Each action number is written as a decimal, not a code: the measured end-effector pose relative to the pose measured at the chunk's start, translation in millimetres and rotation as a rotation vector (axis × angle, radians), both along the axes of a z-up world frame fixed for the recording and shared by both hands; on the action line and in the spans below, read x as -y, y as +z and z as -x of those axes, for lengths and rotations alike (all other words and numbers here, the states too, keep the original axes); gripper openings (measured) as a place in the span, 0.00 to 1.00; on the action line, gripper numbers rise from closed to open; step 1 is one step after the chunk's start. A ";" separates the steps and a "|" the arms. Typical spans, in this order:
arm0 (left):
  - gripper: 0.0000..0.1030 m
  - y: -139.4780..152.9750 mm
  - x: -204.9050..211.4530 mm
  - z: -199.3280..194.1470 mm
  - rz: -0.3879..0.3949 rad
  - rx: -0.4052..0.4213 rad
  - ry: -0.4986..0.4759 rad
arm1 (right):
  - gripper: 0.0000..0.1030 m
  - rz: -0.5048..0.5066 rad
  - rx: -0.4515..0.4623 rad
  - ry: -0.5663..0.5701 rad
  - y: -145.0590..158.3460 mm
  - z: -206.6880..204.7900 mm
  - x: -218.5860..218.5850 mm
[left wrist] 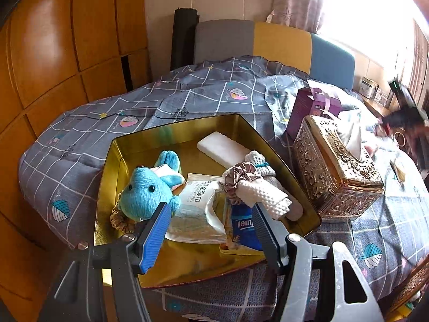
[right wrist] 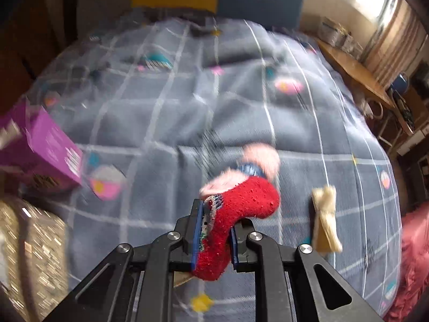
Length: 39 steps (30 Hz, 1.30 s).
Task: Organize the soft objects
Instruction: 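Carry the red sock into the gold tray and open the right tool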
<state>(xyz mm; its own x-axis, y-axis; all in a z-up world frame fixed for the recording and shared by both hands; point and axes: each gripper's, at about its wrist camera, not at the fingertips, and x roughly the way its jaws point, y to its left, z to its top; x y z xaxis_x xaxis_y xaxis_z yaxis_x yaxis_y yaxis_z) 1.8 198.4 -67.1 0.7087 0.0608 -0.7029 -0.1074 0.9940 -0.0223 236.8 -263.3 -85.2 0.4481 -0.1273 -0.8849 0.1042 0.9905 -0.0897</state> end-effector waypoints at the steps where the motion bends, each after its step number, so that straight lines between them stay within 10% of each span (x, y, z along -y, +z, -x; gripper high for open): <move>1: 0.62 -0.1 -0.8 -0.4 0.002 -0.001 0.002 | 0.17 -0.007 0.024 0.018 11.2 -8.6 -11.3; 14: 0.62 -2.1 -21.3 2.9 0.017 -0.001 0.066 | 0.17 -0.191 0.197 0.514 102.5 -34.3 -219.5; 28: 0.62 7.3 -52.6 19.7 0.002 0.031 0.189 | 0.17 -0.288 0.017 1.004 35.2 102.4 -356.2; 39: 0.62 13.9 -66.1 29.9 -0.026 0.047 0.249 | 0.20 -0.268 -0.010 0.912 -25.4 116.7 -409.9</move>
<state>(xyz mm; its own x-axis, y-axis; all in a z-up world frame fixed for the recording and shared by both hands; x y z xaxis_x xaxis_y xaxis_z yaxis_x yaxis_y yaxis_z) -28.1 264.5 -53.2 0.7015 0.2553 -0.6654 -0.3482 0.9374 -0.0074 120.2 146.5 -110.6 0.2669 0.4762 -0.8378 -0.7191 0.6772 0.1559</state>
